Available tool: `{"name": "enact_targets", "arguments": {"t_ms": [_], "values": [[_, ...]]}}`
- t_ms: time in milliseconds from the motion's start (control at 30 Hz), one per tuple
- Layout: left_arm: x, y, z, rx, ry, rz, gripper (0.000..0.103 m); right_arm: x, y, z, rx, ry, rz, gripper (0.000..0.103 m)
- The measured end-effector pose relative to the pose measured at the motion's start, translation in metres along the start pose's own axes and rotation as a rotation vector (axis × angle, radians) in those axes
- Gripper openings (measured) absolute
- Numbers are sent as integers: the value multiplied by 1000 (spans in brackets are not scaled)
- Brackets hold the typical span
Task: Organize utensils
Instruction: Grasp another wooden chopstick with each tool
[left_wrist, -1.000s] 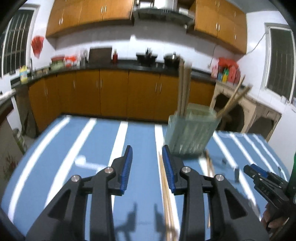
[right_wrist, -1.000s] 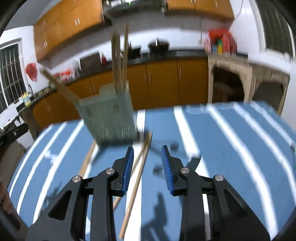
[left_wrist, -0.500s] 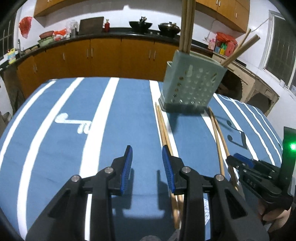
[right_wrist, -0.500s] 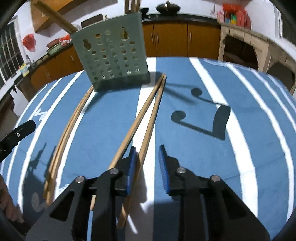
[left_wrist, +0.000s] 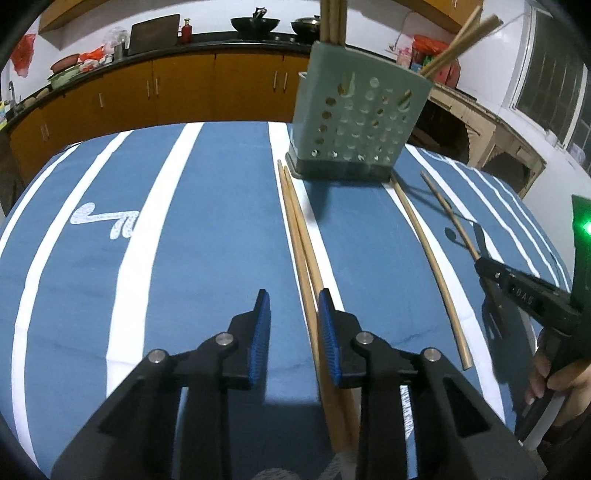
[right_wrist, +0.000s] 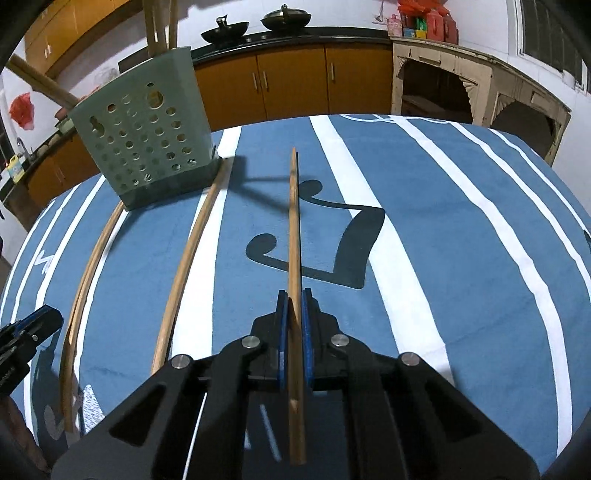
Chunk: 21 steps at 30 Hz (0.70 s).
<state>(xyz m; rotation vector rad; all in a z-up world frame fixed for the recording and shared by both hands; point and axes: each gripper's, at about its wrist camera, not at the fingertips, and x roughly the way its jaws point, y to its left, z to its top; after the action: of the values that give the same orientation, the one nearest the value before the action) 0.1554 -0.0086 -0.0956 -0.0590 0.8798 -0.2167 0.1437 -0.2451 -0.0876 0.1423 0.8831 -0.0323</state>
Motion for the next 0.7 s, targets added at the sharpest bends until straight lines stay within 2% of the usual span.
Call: {"name": "enact_targets", "arguments": {"t_ms": [300, 400, 467, 700], "values": [[9, -10, -2, 37, 26, 15, 22, 1, 1, 1, 0, 1, 6, 8], [11, -14, -3, 55, 24, 42, 18, 1, 1, 1, -4, 1, 2, 8], [11, -14, -3, 54, 24, 55, 10, 1, 3, 1, -11, 2, 1, 8], [15, 18, 9, -13, 26, 135, 8, 3, -5, 6, -2, -1, -12, 8]]}}
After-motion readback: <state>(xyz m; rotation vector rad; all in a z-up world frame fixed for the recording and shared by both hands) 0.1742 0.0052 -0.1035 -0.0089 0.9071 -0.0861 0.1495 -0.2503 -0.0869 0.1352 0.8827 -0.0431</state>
